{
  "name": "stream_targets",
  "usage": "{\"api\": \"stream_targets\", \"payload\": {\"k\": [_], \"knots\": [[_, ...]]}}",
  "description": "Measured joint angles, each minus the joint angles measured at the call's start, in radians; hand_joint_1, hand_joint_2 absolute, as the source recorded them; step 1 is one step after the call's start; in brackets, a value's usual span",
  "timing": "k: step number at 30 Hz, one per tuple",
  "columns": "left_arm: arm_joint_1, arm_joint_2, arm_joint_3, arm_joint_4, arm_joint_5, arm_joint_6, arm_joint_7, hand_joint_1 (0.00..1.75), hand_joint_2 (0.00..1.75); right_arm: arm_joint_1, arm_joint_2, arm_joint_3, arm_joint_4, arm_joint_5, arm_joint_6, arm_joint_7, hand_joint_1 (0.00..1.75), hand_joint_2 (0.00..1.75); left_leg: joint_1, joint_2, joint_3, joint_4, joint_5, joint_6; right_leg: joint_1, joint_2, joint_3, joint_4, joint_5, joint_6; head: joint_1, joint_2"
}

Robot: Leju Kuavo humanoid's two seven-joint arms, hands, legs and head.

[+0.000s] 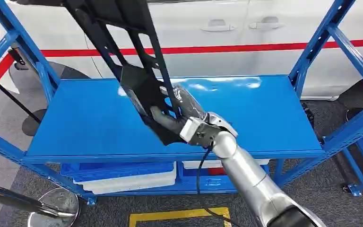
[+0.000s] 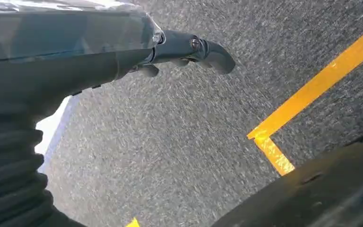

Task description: Take the parts from the cabinet and place them on the table.

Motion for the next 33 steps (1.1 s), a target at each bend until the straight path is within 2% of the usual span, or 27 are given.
{"api": "stream_targets", "payload": {"k": [1,3,5,6,8,9,10,11,12,13,14,15,18,19,20,21,23,24,25,26,27,29,30,31,33], "knots": [[-0.002,0.000,0.003,0.000,0.005,-0.001,0.000,0.00,1.75,0.025,-0.005,-0.001,-0.030,-0.028,0.016,-0.003,1.75,1.75,0.000,-0.001,-0.003,0.006,0.000,0.019,0.000,0.000,-0.002,-0.003,0.001,0.002,0.000,0.000],[-0.004,-0.001,0.010,0.000,0.017,-0.003,0.000,0.00,1.75,0.071,-0.021,-0.002,-0.085,-0.086,0.051,-0.006,1.75,1.75,-0.004,-0.004,-0.004,0.006,0.000,0.029,0.000,-0.001,0.000,-0.004,0.000,0.007,0.000,0.000],[-0.009,-0.003,0.021,0.000,0.020,-0.006,0.000,0.00,1.75,0.107,-0.030,-0.005,-0.135,-0.127,0.075,-0.010,1.75,1.75,0.003,-0.002,-0.002,-0.001,0.004,0.042,-0.002,-0.002,-0.008,0.022,-0.023,0.022,0.000,0.000],[-0.010,-0.003,0.022,0.000,0.021,-0.007,0.000,0.00,1.75,0.119,-0.035,-0.006,-0.158,-0.138,0.083,-0.013,1.75,1.75,0.003,-0.001,-0.002,-0.001,0.003,0.048,-0.004,-0.005,-0.032,0.073,-0.057,0.029,0.000,0.000],[-0.016,-0.005,0.027,0.000,0.023,-0.010,0.000,0.00,1.75,0.144,-0.043,-0.010,-0.192,-0.146,0.090,-0.013,1.75,1.75,0.003,0.001,-0.002,-0.001,0.002,0.050,-0.008,-0.007,-0.109,0.234,-0.132,0.037,0.000,0.000],[-0.019,-0.005,0.029,0.000,0.022,-0.013,0.000,0.00,1.75,0.158,-0.048,-0.012,-0.204,-0.153,0.098,-0.010,1.75,1.75,0.003,0.001,-0.002,-0.001,0.002,0.050,-0.008,-0.009,-0.139,0.295,-0.149,0.038,0.000,0.000],[-0.022,-0.005,0.030,0.000,0.021,-0.013,0.000,0.00,1.75,0.170,-0.053,-0.012,-0.214,-0.156,0.103,-0.004,1.75,1.75,0.003,0.001,-0.002,-0.001,0.002,0.050,-0.009,-0.009,-0.148,0.309,-0.141,0.036,0.000,0.000],[-0.026,-0.006,0.031,0.000,0.013,-0.007,-0.002,0.00,1.75,0.181,-0.055,-0.012,-0.224,-0.156,0.106,0.000,1.75,1.75,0.003,0.000,-0.001,-0.001,0.002,0.050,-0.009,-0.009,-0.133,0.276,-0.113,0.034,0.000,0.000],[-0.028,-0.008,0.031,0.000,0.005,0.005,-0.003,0.00,1.75,0.193,-0.056,-0.012,-0.235,-0.156,0.109,0.002,1.75,1.75,0.003,-0.001,0.000,-0.001,0.002,0.050,-0.008,-0.009,-0.099,0.206,-0.073,0.029,0.000,0.000],[-0.029,-0.010,0.031,0.000,0.000,0.014,-0.004,0.00,1.75,0.204,-0.057,-0.013,-0.250,-0.156,0.115,0.002,1.75,1.75,0.002,-0.002,0.002,-0.001,0.001,0.049,-0.006,-0.009,-0.049,0.110,-0.029,0.022,0.000,0.000],[-0.030,-0.013,0.031,0.000,-0.005,0.020,-0.003,0.00,1.75,0.212,-0.058,-0.013,-0.262,-0.154,0.118,0.002,1.75,1.75,0.002,-0.002,0.003,-0.001,0.001,0.048,-0.003,-0.007,-0.003,0.024,0.001,0.012,0.000,0.000],[-0.030,-0.014,0.031,0.000,-0.004,0.021,-0.001,0.00,1.75,0.218,-0.059,-0.013,-0.271,-0.153,0.119,0.002,1.75,1.75,-0.005,-0.003,0.001,0.003,-0.001,0.043,0.004,-0.007,0.008,-0.005,-0.008,0.010,0.000,0.000],[-0.030,-0.013,0.035,0.000,0.021,0.022,0.011,0.00,1.75,0.238,-0.062,-0.014,-0.282,-0.152,0.121,0.002,1.75,1.75,-0.001,-0.003,0.003,-0.003,0.001,0.029,0.006,-0.007,0.005,-0.006,-0.003,0.004,0.000,0.000],[-0.029,-0.011,0.043,0.000,0.032,0.021,0.012,0.00,1.75,0.243,-0.062,-0.014,-0.288,-0.151,0.122,0.003,1.75,1.75,-0.008,-0.003,0.005,-0.004,0.000,0.023,-0.006,-0.008,0.008,-0.018,0.003,-0.002,0.000,0.000],[-0.027,-0.011,0.048,0.000,0.040,0.020,0.012,0.00,1.75,0.245,-0.062,-0.014,-0.293,-0.151,0.123,0.003,1.75,1.75,-0.009,0.003,-0.004,0.020,-0.014,0.018,-0.010,-0.013,0.015,-0.024,0.008,-0.005,0.000,0.000],[-0.028,-0.011,0.051,0.000,0.044,0.019,0.012,0.00,1.75,0.245,-0.063,-0.014,-0.296,-0.151,0.123,0.002,1.75,1.75,-0.010,0.003,-0.021,0.066,-0.048,0.010,-0.012,-0.015,0.017,-0.026,0.008,-0.011,0.000,0.000],[-0.032,-0.010,0.055,0.000,0.047,0.018,0.012,0.00,1.75,0.249,-0.063,-0.014,-0.298,-0.151,0.124,0.003,1.75,1.75,-0.005,0.004,-0.087,0.215,-0.127,0.000,-0.011,-0.018,0.017,-0.026,0.007,-0.013,0.000,0.000],[-0.032,-0.011,0.061,0.000,0.045,0.018,0.012,0.00,1.75,0.253,-0.063,-0.014,-0.298,-0.154,0.126,0.003,1.75,1.75,-0.004,0.004,-0.118,0.285,-0.153,-0.005,-0.010,-0.019,0.017,-0.025,0.007,-0.013,0.000,0.000],[-0.033,-0.011,0.063,0.000,0.040,0.021,0.015,0.00,1.75,0.259,-0.063,-0.014,-0.299,-0.160,0.130,0.003,1.75,1.75,-0.003,0.004,-0.132,0.314,-0.155,-0.008,-0.009,-0.019,0.017,-0.025,0.007,-0.013,0.000,0.000],[-0.033,-0.011,0.063,0.000,0.039,0.024,0.021,0.00,1.75,0.266,-0.063,-0.014,-0.300,-0.170,0.136,0.003,1.75,1.75,0.000,0.004,-0.120,0.292,-0.132,-0.008,-0.009,-0.019,0.019,-0.025,0.007,-0.013,0.000,0.000],[-0.033,-0.011,0.065,0.000,0.040,0.023,0.028,0.00,1.75,0.272,-0.063,-0.014,-0.303,-0.178,0.140,0.002,1.75,1.75,0.002,0.005,-0.090,0.230,-0.095,-0.009,-0.010,-0.018,0.020,-0.024,0.006,-0.012,0.000,0.000],[-0.030,-0.010,0.070,0.000,0.044,0.010,0.043,0.00,1.75,0.286,-0.063,-0.014,-0.314,-0.194,0.148,0.002,1.75,1.75,0.007,0.009,0.001,0.050,-0.013,-0.009,-0.010,-0.016,0.026,-0.019,0.000,-0.006,0.000,0.000],[-0.030,-0.010,0.070,0.000,0.045,0.002,0.053,0.00,1.75,0.295,-0.063,-0.014,-0.320,-0.204,0.155,0.003,1.75,1.75,0.006,0.012,0.024,0.005,-0.018,-0.005,-0.002,-0.015,0.023,-0.013,-0.005,0.000,0.000,0.000],[-0.031,-0.010,0.071,0.000,0.048,-0.001,0.065,0.00,1.75,0.304,-0.063,-0.015,-0.326,-0.215,0.164,0.007,1.75,1.75,0.006,0.008,0.024,-0.001,-0.016,0.014,-0.001,-0.015,0.020,-0.010,-0.006,0.003,0.000,0.000],[-0.033,-0.011,0.076,0.000,0.051,-0.011,0.084,0.00,1.75,0.324,-0.063,-0.016,-0.337,-0.239,0.185,0.018,1.75,1.75,0.003,0.005,0.022,-0.001,-0.016,0.024,-0.001,-0.016,0.020,-0.013,-0.004,0.011,0.000,0.000]]}}
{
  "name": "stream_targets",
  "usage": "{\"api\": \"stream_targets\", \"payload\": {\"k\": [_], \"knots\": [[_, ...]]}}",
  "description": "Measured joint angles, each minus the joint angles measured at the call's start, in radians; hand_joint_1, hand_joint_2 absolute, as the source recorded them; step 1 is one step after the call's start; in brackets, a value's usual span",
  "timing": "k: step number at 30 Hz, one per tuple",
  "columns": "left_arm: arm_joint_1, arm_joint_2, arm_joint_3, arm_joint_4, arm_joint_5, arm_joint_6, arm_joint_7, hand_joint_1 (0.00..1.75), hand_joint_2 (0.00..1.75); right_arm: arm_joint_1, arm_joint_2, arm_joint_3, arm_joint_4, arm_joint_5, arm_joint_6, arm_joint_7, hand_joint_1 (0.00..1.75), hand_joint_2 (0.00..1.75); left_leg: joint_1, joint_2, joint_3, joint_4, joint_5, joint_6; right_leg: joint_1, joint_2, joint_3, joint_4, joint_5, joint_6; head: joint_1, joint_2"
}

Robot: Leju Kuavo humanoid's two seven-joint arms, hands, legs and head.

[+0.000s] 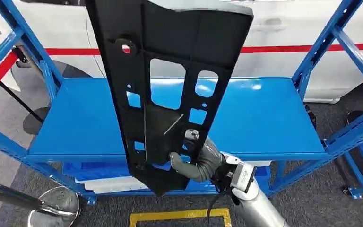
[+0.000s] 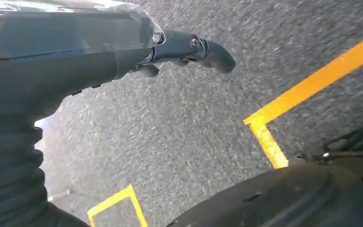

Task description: Take the parts from the cabinet and place them on the table.

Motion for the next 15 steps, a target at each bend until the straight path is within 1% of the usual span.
{"api": "stream_targets", "payload": {"k": [1,2,3,4,5,6,7,8,9,10,11,12,13,15], "knots": [[0.000,-0.001,0.002,0.000,0.001,-0.005,0.005,0.00,1.75,0.008,0.000,-0.003,-0.004,-0.011,0.009,0.005,1.75,1.75,0.002,0.000,0.001,-0.005,0.003,0.007,0.001,-0.001,0.001,0.000,-0.001,0.004,0.000,0.000],[-0.001,-0.005,0.002,0.000,0.000,-0.007,0.008,0.00,1.75,0.014,0.000,-0.009,-0.010,-0.018,0.015,0.007,1.75,1.75,0.009,0.001,0.005,-0.012,0.008,0.014,-0.001,0.001,0.000,0.009,-0.010,0.010,0.000,0.000],[-0.002,-0.005,0.003,0.000,0.000,-0.008,0.010,0.00,1.75,0.018,0.000,-0.013,-0.014,-0.022,0.019,0.008,1.75,1.75,0.009,0.002,0.006,-0.014,0.008,0.018,-0.002,0.002,-0.013,0.042,-0.037,0.017,0.000,0.000],[-0.002,-0.005,0.003,0.000,0.000,-0.008,0.012,0.00,1.75,0.020,0.000,-0.017,-0.018,-0.024,0.021,0.008,1.75,1.75,0.009,0.004,0.005,-0.014,0.008,0.023,-0.005,0.002,-0.046,0.109,-0.078,0.023,0.000,0.000],[-0.001,-0.005,0.004,0.000,0.000,-0.008,0.012,0.00,1.75,0.024,0.000,-0.019,-0.018,-0.025,0.022,0.009,1.75,1.75,0.008,0.006,0.003,-0.012,0.013,0.025,-0.009,0.002,-0.085,0.195,-0.121,0.027,0.000,0.000],[-0.001,-0.005,0.006,0.000,-0.001,-0.008,0.013,0.00,1.75,0.031,0.000,-0.022,-0.018,-0.026,0.022,0.011,1.75,1.75,0.008,0.007,0.001,-0.011,0.013,0.025,-0.009,0.002,-0.120,0.269,-0.153,0.030,0.000,0.000],[-0.002,-0.005,0.009,0.000,-0.001,-0.008,0.014,0.00,1.75,0.038,0.000,-0.024,-0.018,-0.029,0.024,0.014,1.75,1.75,0.008,0.006,-0.003,-0.008,0.013,0.025,-0.010,0.001,-0.141,0.314,-0.164,0.031,0.000,0.000],[-0.002,-0.005,0.011,0.000,-0.002,-0.008,0.014,0.00,1.75,0.042,0.000,-0.027,-0.018,-0.035,0.027,0.019,1.75,1.75,0.008,0.005,-0.004,-0.007,0.014,0.024,-0.011,0.001,-0.138,0.309,-0.149,0.031,0.000,0.000],[-0.002,-0.005,0.013,0.000,-0.002,-0.008,0.014,0.00,1.75,0.043,0.000,-0.029,-0.018,-0.040,0.030,0.022,1.75,1.75,0.008,0.004,-0.004,-0.006,0.014,0.024,-0.011,0.001,-0.110,0.257,-0.114,0.028,0.000,0.000],[-0.003,-0.005,0.014,0.000,-0.002,-0.008,0.015,0.00,1.75,0.043,0.000,-0.031,-0.018,-0.043,0.032,0.022,1.75,1.75,0.008,0.003,-0.004,-0.005,0.014,0.023,-0.010,0.002,-0.063,0.169,-0.068,0.024,0.000,0.000],[-0.004,-0.005,0.015,0.000,-0.003,-0.008,0.015,0.00,1.75,0.043,0.000,-0.033,-0.020,-0.045,0.034,0.022,1.75,1.75,0.008,0.002,-0.004,-0.005,0.015,0.021,-0.009,0.003,-0.013,0.076,-0.028,0.019,0.000,0.000],[-0.004,-0.006,0.016,0.000,-0.005,-0.008,0.016,0.00,1.75,0.042,0.000,-0.034,-0.023,-0.046,0.036,0.024,1.75,1.75,0.007,0.001,-0.005,-0.005,0.016,0.018,-0.008,0.008,0.019,0.006,-0.021,0.013,0.000,0.000],[-0.005,-0.006,0.016,0.000,-0.006,-0.008,0.017,0.00,1.75,0.042,0.003,-0.035,-0.023,-0.048,0.037,0.030,1.75,1.75,0.001,-0.002,-0.009,-0.001,0.018,0.011,-0.001,0.008,0.018,0.001,-0.012,0.010,0.000,0.000],[-0.005,-0.006,0.017,0.000,-0.009,-0.008,0.019,0.00,1.75,0.044,0.007,-0.043,-0.025,-0.054,0.038,0.040,1.75,1.75,0.003,-0.001,-0.014,-0.005,0.026,-0.001,0.001,0.008,0.009,0.005,-0.007,0.002,0.000,0.000]]}}
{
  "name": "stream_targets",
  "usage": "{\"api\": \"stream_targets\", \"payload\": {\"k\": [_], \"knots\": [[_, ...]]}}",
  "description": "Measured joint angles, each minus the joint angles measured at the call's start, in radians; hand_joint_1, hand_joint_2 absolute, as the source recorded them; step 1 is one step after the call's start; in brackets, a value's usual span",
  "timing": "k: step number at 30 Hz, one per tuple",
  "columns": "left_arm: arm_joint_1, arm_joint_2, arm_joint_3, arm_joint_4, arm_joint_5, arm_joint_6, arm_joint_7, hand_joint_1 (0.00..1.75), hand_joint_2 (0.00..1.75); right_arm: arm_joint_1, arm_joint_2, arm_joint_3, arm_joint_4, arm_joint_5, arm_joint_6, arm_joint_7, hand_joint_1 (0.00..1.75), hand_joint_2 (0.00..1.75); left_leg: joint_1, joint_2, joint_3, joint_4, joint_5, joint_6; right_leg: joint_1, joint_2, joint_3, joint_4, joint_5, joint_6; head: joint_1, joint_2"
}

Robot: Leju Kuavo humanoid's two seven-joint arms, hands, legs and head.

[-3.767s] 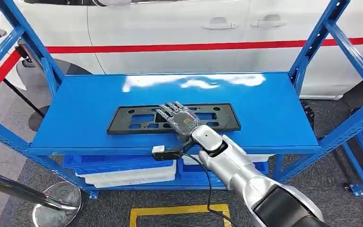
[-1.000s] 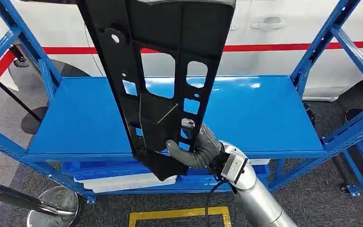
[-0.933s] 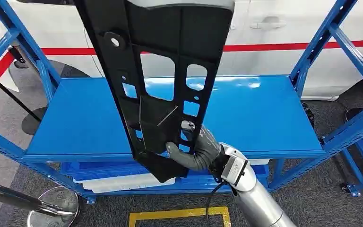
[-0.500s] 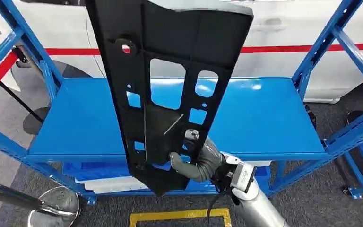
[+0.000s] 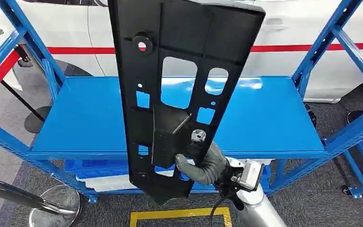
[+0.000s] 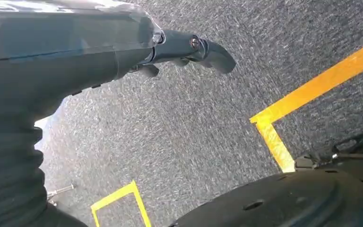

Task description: Take the parts from the cabinet and place them on the table.

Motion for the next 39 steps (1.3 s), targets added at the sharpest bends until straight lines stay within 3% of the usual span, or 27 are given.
{"api": "stream_targets", "payload": {"k": [1,2,4,6,7,8,9,11,12,16,17,18,19,21,22,23,24,26,27,28,32,33,34,36,37,38,39], "knots": [[0.000,0.000,0.000,0.000,0.000,0.000,0.002,0.00,1.75,0.000,0.002,-0.003,0.000,-0.001,0.000,0.001,1.75,1.75,0.000,-0.001,0.000,-0.003,0.005,-0.007,-0.001,-0.001,-0.002,-0.003,0.005,-0.006,0.000,0.000],[0.000,0.002,0.000,0.000,0.000,0.000,0.002,0.00,1.75,0.000,0.005,-0.004,0.000,-0.002,0.000,0.001,1.75,1.75,-0.006,-0.001,-0.004,0.001,0.001,-0.012,-0.013,-0.006,-0.003,-0.015,0.017,-0.013,0.000,0.000],[-0.002,0.001,0.001,0.000,0.000,0.000,0.002,0.00,1.75,0.000,0.012,-0.004,-0.001,-0.003,0.000,0.003,1.75,1.75,-0.003,0.002,-0.034,0.080,-0.085,-0.021,-0.013,-0.010,-0.017,-0.017,0.031,-0.028,0.000,0.000],[-0.006,0.002,0.001,0.000,0.000,0.000,0.003,0.00,1.75,0.002,0.013,-0.005,-0.001,-0.003,0.000,0.006,1.75,1.75,-0.002,0.002,-0.085,0.242,-0.181,-0.028,-0.009,-0.014,-0.036,-0.016,0.045,-0.030,-0.001,0.000],[-0.006,0.002,0.001,0.000,0.000,0.000,0.002,0.00,1.75,0.003,0.013,-0.006,-0.001,-0.003,0.000,0.010,1.75,1.75,-0.002,0.002,-0.096,0.297,-0.205,-0.030,-0.007,-0.015,-0.047,-0.015,0.052,-0.029,0.000,0.000],[-0.006,0.002,0.001,0.000,-0.001,-0.001,0.002,0.00,1.75,0.004,0.016,-0.006,-0.001,-0.003,0.000,0.016,1.75,1.75,-0.002,0.002,-0.087,0.305,-0.205,-0.031,-0.006,-0.015,-0.057,-0.013,0.059,-0.029,0.000,0.000],[-0.005,0.002,0.001,0.000,-0.003,-0.002,0.003,0.00,1.75,0.005,0.019,-0.006,-0.002,-0.003,0.000,0.021,1.75,1.75,-0.002,0.002,-0.053,0.264,-0.186,-0.030,-0.006,-0.014,-0.068,-0.010,0.066,-0.028,-0.001,0.000],[-0.001,0.002,0.001,0.000,-0.009,-0.002,0.004,0.00,1.75,0.005,0.024,-0.009,-0.011,-0.003,-0.001,0.028,1.75,1.75,-0.002,0.002,0.067,0.078,-0.123,-0.027,-0.007,-0.012,-0.087,-0.003,0.079,-0.022,0.000,0.000],[0.001,0.003,0.001,0.000,-0.011,-0.003,0.005,0.00,1.75,0.006,0.027,-0.011,-0.017,-0.003,-0.001,0.033,1.75,1.75,-0.002,0.004,0.123,-0.009,-0.118,-0.022,-0.006,-0.012,-0.092,0.001,0.085,-0.018,-0.001,0.000],[0.002,0.003,0.001,0.000,-0.012,-0.004,0.002,0.00,1.75,0.010,0.031,-0.019,-0.031,-0.005,-0.001,0.037,1.75,1.75,-0.013,-0.001,0.106,-0.015,-0.090,0.009,-0.003,-0.012,-0.097,-0.007,0.115,0.004,0.000,0.000],[0.003,0.002,0.001,0.000,-0.012,-0.004,0.002,0.00,1.75,0.013,0.031,-0.020,-0.032,-0.005,-0.001,0.037,1.75,1.75,-0.006,0.000,0.098,-0.024,-0.073,0.015,-0.001,-0.011,-0.101,-0.007,0.124,0.010,0.000,0.000],[0.002,0.000,0.001,0.000,-0.012,-0.004,0.003,0.00,1.75,0.015,0.031,-0.023,-0.034,-0.006,-0.001,0.037,1.75,1.75,-0.002,0.008,0.092,-0.024,-0.060,0.022,-0.006,-0.006,-0.112,0.009,0.087,0.017,0.000,0.000],[0.001,0.000,0.001,0.000,-0.012,-0.004,0.002,0.00,1.75,0.015,0.031,-0.026,-0.035,-0.006,-0.001,0.037,1.75,1.75,-0.001,0.010,0.077,-0.024,-0.049,0.030,-0.008,-0.006,-0.128,0.053,0.023,0.025,0.000,0.000],[-0.001,0.000,0.001,0.000,-0.012,-0.004,0.002,0.00,1.75,0.015,0.031,-0.029,-0.036,-0.006,-0.001,0.037,1.75,1.75,-0.001,0.011,0.046,-0.023,-0.026,0.030,-0.014,-0.007,-0.168,0.202,-0.089,0.037,0.000,0.000],[-0.002,0.000,0.001,0.000,-0.012,-0.004,0.002,0.00,1.75,0.017,0.031,-0.030,-0.036,-0.006,-0.001,0.037,1.75,1.75,-0.001,0.011,0.030,-0.022,-0.015,0.029,-0.015,-0.007,-0.181,0.272,-0.119,0.040,0.000,0.000],[-0.002,0.000,0.001,0.000,-0.012,-0.004,0.002,0.00,1.75,0.019,0.031,-0.030,-0.036,-0.006,-0.001,0.037,1.75,1.75,-0.001,0.012,0.014,-0.021,-0.004,0.027,-0.017,-0.007,-0.178,0.312,-0.117,0.042,0.000,0.000],[-0.003,0.000,0.001,0.000,-0.012,-0.004,0.002,0.00,1.75,0.021,0.031,-0.030,-0.036,-0.006,-0.001,0.037,1.75,1.75,-0.001,0.012,-0.002,-0.019,0.007,0.025,-0.018,-0.007,-0.150,0.302,-0.089,0.043,0.000,0.000],[-0.004,0.000,0.001,0.000,-0.012,-0.004,0.002,0.00,1.75,0.021,0.031,-0.030,-0.036,-0.006,-0.001,0.037,1.75,1.75,-0.001,0.011,-0.029,-0.013,0.024,0.019,-0.018,-0.007,-0.035,0.167,-0.026,0.037,0.000,0.000],[-0.006,0.000,0.001,0.000,-0.012,-0.004,0.002,0.00,1.75,0.020,0.032,-0.031,-0.037,-0.006,-0.001,0.037,1.75,1.75,-0.001,0.010,-0.037,-0.009,0.031,0.015,-0.018,-0.005,0.036,0.073,-0.027,0.032,0.000,0.000],[-0.007,0.000,0.001,0.000,-0.012,-0.004,0.002,0.00,1.75,0.019,0.032,-0.030,-0.041,-0.006,-0.001,0.037,1.75,1.75,-0.006,0.007,-0.045,-0.006,0.037,0.009,-0.012,-0.002,0.088,-0.012,-0.067,0.025,0.000,0.000],[-0.004,0.000,0.001,0.000,-0.012,-0.004,0.002,0.00,1.75,0.019,0.032,-0.032,-0.044,-0.006,-0.001,0.037,1.75,1.75,-0.005,0.003,-0.045,-0.022,0.076,-0.015,-0.011,-0.002,0.073,-0.029,-0.038,-0.010,-0.002,0.000],[-0.004,0.001,0.001,0.000,-0.011,-0.004,0.002,0.00,1.75,0.018,0.033,-0.032,-0.044,-0.006,-0.001,0.038,1.75,1.75,-0.003,0.004,-0.052,-0.013,0.059,-0.018,-0.017,-0.010,0.064,-0.035,-0.024,-0.018,-0.002,0.000],[-0.004,0.001,0.001,0.000,-0.011,-0.004,0.002,0.00,1.75,0.019,0.036,-0.032,-0.045,-0.006,-0.001,0.038,1.75,1.75,-0.003,0.005,-0.069,0.021,0.000,-0.023,-0.016,-0.010,0.050,-0.036,-0.011,-0.027,-0.002,0.000],[-0.007,0.001,0.001,0.000,-0.011,-0.004,0.001,0.00,1.75,0.020,0.037,-0.032,-0.045,-0.006,-0.001,0.038,1.75,1.75,-0.003,0.005,-0.111,0.171,-0.131,-0.031,-0.012,-0.013,0.018,-0.035,0.015,-0.033,-0.002,0.000],[-0.008,0.001,0.001,0.000,-0.011,-0.004,0.001,0.00,1.75,0.021,0.037,-0.032,-0.045,-0.006,-0.001,0.039,1.75,1.75,-0.003,0.005,-0.127,0.252,-0.167,-0.035,-0.009,-0.013,0.000,-0.034,0.029,-0.034,-0.002,0.000],[-0.008,0.001,0.001,0.000,-0.011,-0.004,0.001,0.00,1.75,0.022,0.037,-0.032,-0.045,-0.006,-0.001,0.039,1.75,1.75,-0.003,0.005,-0.130,0.304,-0.169,-0.036,-0.006,-0.014,-0.017,-0.033,0.041,-0.034,-0.002,0.000],[-0.008,0.001,0.001,0.000,-0.011,-0.004,0.002,0.00,1.75,0.023,0.037,-0.032,-0.045,-0.006,-0.001,0.039,1.75,1.75,-0.003,0.005,-0.116,0.318,-0.144,-0.036,-0.005,-0.013,-0.033,-0.032,0.053,-0.033,-0.002,0.000]]}}
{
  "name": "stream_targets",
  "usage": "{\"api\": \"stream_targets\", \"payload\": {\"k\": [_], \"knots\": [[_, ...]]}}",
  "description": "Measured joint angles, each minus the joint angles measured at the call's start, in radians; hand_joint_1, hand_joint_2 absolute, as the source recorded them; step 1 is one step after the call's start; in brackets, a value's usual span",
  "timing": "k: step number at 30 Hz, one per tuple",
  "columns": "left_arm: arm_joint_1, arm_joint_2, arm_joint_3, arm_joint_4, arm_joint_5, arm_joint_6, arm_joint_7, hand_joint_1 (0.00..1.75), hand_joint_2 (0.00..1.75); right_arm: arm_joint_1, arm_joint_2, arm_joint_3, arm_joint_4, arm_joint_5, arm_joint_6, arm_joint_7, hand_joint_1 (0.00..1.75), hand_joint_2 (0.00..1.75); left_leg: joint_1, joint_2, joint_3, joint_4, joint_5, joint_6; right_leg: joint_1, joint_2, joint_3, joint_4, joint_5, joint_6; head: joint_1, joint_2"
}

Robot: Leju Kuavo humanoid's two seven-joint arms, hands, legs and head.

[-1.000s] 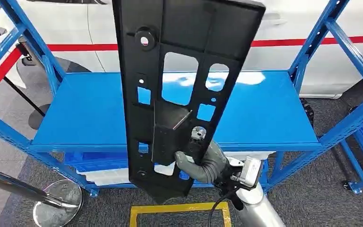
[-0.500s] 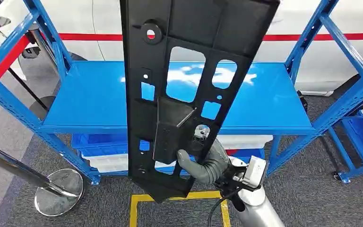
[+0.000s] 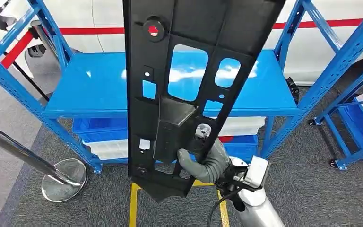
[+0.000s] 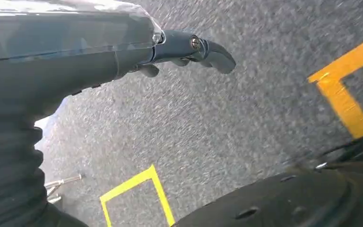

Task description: Take the parts from the cabinet and place them on the table.

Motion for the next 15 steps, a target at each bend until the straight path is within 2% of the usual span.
{"api": "stream_targets", "payload": {"k": [1,2,3,4,5,7,8,9,10,11,12,13,14,15], "knots": [[0.001,0.000,0.000,0.000,0.000,0.000,0.001,0.00,1.75,0.001,0.000,0.000,0.000,0.000,0.000,0.000,1.75,1.75,0.000,0.000,0.034,-0.026,0.041,0.001,0.001,0.000,-0.017,0.002,0.012,0.002,0.000,0.000],[0.003,0.000,0.000,0.000,0.000,0.000,0.003,0.00,1.75,0.001,0.000,0.000,0.000,0.000,0.000,0.000,1.75,1.75,0.000,0.000,0.086,-0.088,0.079,0.004,0.002,0.001,-0.033,0.005,0.023,0.004,0.000,0.000],[0.005,0.000,0.000,0.000,-0.001,0.000,0.004,0.00,1.75,0.001,0.000,0.000,0.000,0.000,0.000,0.000,1.75,1.75,0.000,0.000,0.154,-0.179,0.087,0.007,0.003,0.002,-0.046,0.008,0.034,0.006,0.000,0.000],[0.006,0.001,0.000,0.000,0.000,0.000,0.006,0.00,1.75,0.001,0.001,0.000,-0.001,0.000,0.002,0.000,1.75,1.75,-0.001,0.000,0.231,-0.274,0.058,0.012,0.006,0.002,-0.053,0.011,0.041,0.010,0.000,0.000],[0.009,0.003,0.000,0.000,-0.001,0.000,0.006,0.00,1.75,0.000,0.001,0.000,-0.004,0.000,0.004,0.000,1.75,1.75,-0.005,-0.005,0.284,-0.368,0.029,0.025,0.009,0.002,-0.059,0.016,0.049,0.014,0.000,0.000],[0.012,0.003,0.000,0.000,0.000,0.000,0.003,0.00,1.75,0.001,0.002,-0.002,-0.004,-0.003,0.008,0.000,1.75,1.75,-0.010,-0.005,0.264,-0.361,0.038,0.036,0.005,0.002,-0.063,0.010,0.072,0.024,0.000,0.000],[0.012,0.002,0.000,0.000,0.000,0.000,0.003,0.00,1.75,0.003,0.002,-0.003,-0.004,-0.003,0.008,0.000,1.75,1.75,-0.010,-0.005,0.256,-0.363,0.050,0.045,0.007,0.002,-0.066,0.008,0.083,0.031,0.000,0.000],[0.012,-0.003,0.000,0.001,-0.002,-0.002,0.003,0.00,1.75,0.006,0.002,-0.007,-0.004,-0.003,0.009,-0.001,1.75,1.75,0.001,0.001,0.246,-0.369,0.065,0.052,0.005,0.006,-0.074,0.011,0.077,0.036,0.000,0.000],[0.011,-0.002,0.000,0.001,-0.004,-0.002,0.004,0.00,1.75,0.009,0.002,-0.009,-0.005,-0.003,0.010,-0.002,1.75,1.75,0.000,0.004,0.235,-0.368,0.078,0.060,0.004,0.008,-0.089,0.033,0.030,0.044,0.000,0.000],[0.009,-0.002,0.000,0.000,-0.005,-0.004,0.004,0.00,1.75,0.012,0.002,-0.012,-0.005,-0.003,0.010,-0.002,1.75,1.75,0.000,0.007,0.221,-0.368,0.090,0.067,0.000,0.007,-0.106,0.086,-0.037,0.049,0.000,0.000],[0.008,-0.002,0.000,0.000,-0.006,-0.005,0.004,0.00,1.75,0.016,0.002,-0.016,-0.005,-0.003,0.010,-0.002,1.75,1.75,0.000,0.008,0.204,-0.367,0.104,0.067,-0.004,0.007,-0.127,0.169,-0.104,0.055,0.000,0.000],[0.007,-0.002,0.000,0.000,-0.006,-0.006,0.004,0.00,1.75,0.021,0.002,-0.019,-0.005,-0.003,0.012,-0.002,1.75,1.75,0.000,0.008,0.187,-0.366,0.115,0.066,-0.006,0.007,-0.143,0.245,-0.146,0.059,0.000,0.000],[0.006,-0.002,0.000,0.000,-0.006,-0.008,0.005,0.00,1.75,0.026,0.002,-0.022,-0.005,-0.003,0.013,-0.002,1.75,1.75,0.000,0.009,0.170,-0.364,0.128,0.064,-0.008,0.007,-0.150,0.308,-0.158,0.062,0.000,0.000],[0.006,-0.002,0.000,0.000,-0.006,-0.008,0.005,0.00,1.75,0.031,0.002,-0.024,-0.005,-0.003,0.017,-0.002,1.75,1.75,0.000,0.009,0.152,-0.361,0.139,0.062,-0.012,0.007,-0.140,0.331,-0.137,0.064,0.000,0.000]]}}
